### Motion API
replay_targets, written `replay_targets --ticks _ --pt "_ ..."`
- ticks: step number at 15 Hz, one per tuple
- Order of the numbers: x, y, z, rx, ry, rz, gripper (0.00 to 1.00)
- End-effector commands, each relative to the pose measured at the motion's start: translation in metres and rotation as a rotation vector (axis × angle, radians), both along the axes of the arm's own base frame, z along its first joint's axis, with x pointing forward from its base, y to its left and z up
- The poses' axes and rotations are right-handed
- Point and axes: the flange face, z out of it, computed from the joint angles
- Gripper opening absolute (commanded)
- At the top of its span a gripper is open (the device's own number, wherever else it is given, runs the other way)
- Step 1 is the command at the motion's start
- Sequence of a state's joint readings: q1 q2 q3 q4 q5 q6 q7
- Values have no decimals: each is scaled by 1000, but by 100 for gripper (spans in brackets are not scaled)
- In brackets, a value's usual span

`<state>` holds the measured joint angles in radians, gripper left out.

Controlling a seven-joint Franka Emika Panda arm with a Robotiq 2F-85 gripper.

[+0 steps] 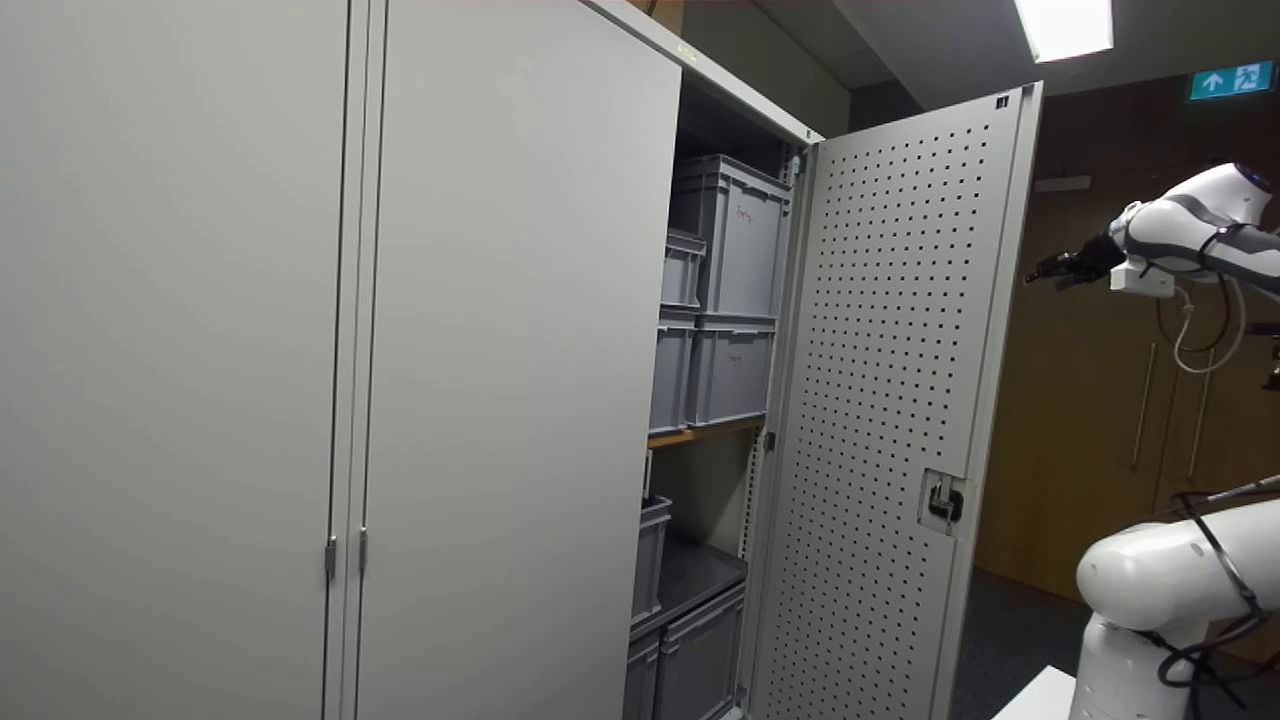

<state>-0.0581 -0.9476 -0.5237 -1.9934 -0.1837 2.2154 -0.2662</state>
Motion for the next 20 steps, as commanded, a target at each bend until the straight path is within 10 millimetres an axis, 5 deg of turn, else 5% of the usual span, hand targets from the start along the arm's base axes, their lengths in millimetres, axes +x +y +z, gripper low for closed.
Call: replay_targets --ticks 1,20 --pt "14 -6 9 -15 -52 32 100" --pt "37 -25 13 19 -171 170 100"
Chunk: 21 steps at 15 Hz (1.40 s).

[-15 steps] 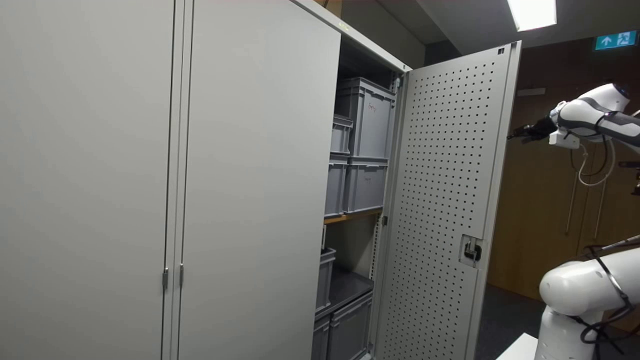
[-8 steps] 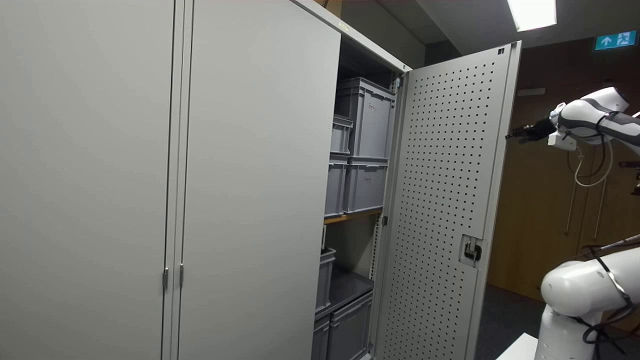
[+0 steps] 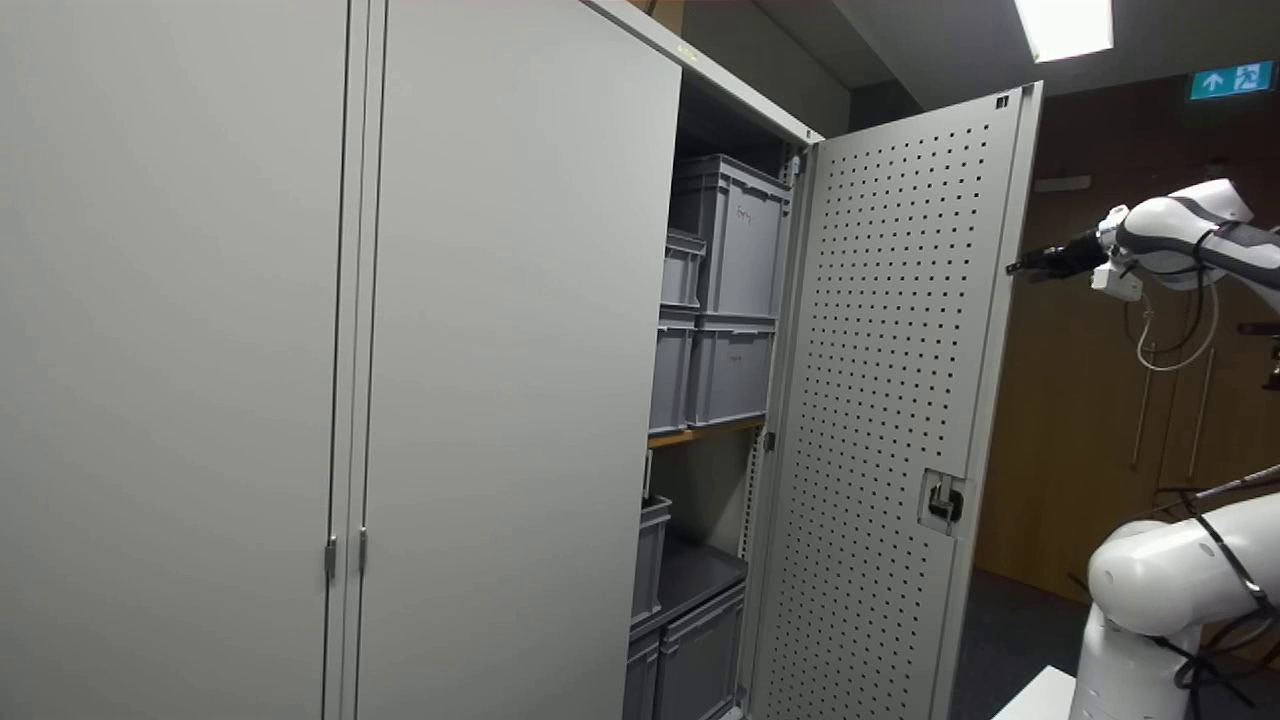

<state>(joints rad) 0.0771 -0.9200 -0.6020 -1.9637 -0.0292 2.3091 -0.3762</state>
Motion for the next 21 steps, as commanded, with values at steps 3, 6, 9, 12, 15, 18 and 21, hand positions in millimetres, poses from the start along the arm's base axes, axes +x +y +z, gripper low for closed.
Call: replay_targets --ticks 3,6,9,12,15,18,21 --pt "13 -7 13 -27 -54 30 100" --pt "19 -5 15 -43 -48 49 100" --pt "25 -2 16 -63 -43 65 100" --pt "29 0 18 -82 -40 80 100" --pt "32 3 20 -103 -39 95 100" --pt "36 7 23 -117 -42 113 100" --pt "40 11 24 -125 -43 129 100"
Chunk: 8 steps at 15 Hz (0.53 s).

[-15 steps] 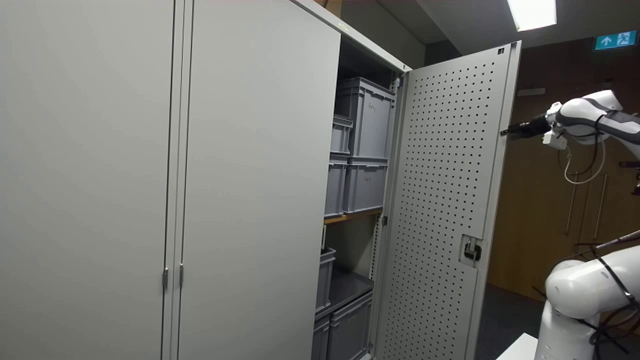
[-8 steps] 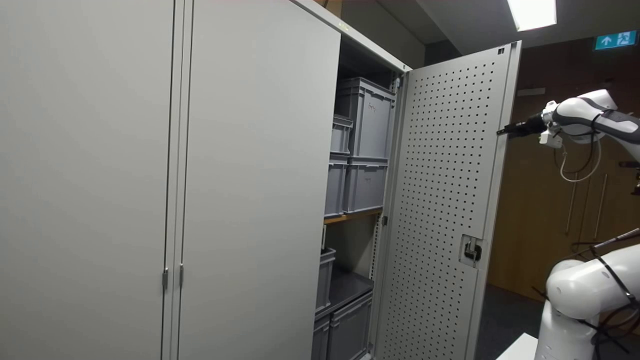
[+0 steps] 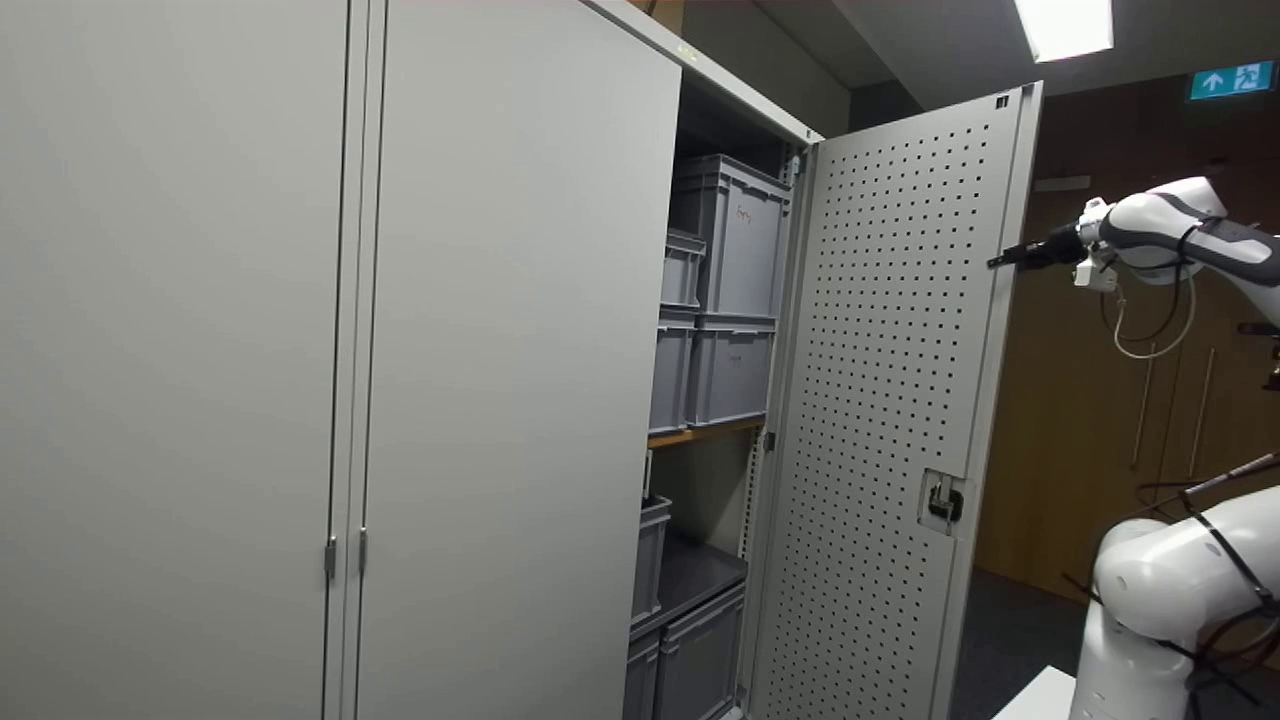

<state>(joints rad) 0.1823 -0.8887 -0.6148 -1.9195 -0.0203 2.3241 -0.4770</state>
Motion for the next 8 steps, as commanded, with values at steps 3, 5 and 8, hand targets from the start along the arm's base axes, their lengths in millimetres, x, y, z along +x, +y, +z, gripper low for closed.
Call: replay_targets --ticks 3,5,8 --pt "12 5 15 -32 -35 35 100" --pt "14 8 17 -37 -35 43 100" --pt "18 15 19 -43 -36 59 100"
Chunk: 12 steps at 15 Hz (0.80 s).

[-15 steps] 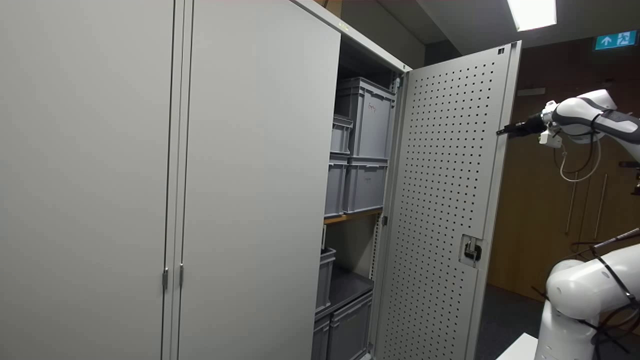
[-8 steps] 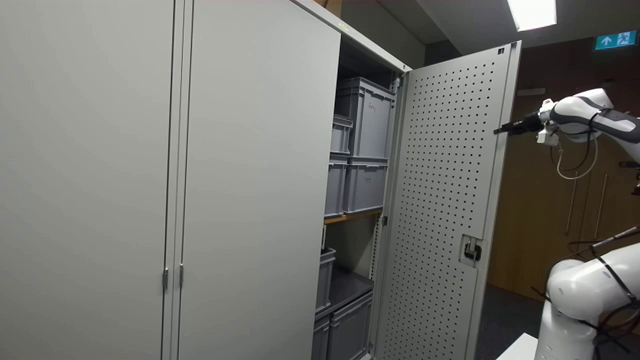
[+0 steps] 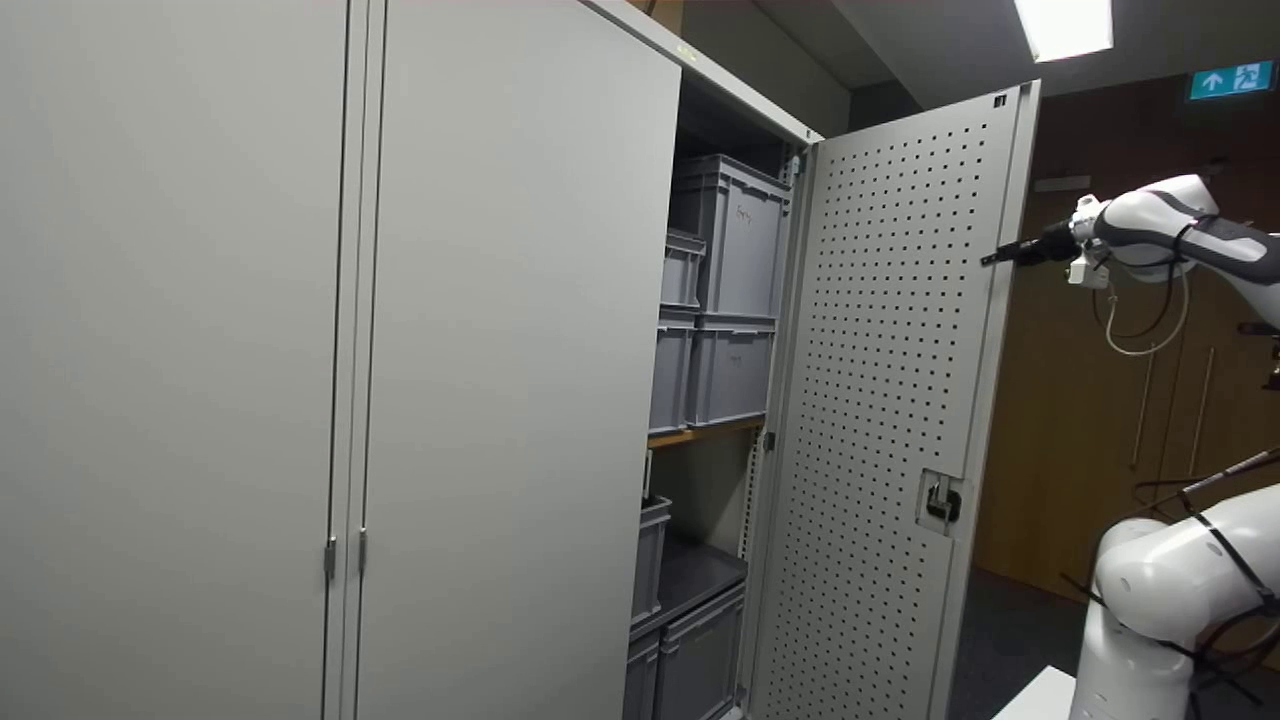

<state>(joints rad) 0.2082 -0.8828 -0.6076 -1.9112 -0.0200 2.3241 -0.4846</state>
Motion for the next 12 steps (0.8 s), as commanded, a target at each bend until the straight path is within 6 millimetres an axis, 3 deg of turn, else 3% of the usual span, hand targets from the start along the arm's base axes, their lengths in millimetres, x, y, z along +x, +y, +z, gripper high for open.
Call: replay_targets --ticks 1,12 --pt "10 9 15 -30 -34 35 100" --pt "22 47 28 -58 -48 111 100"
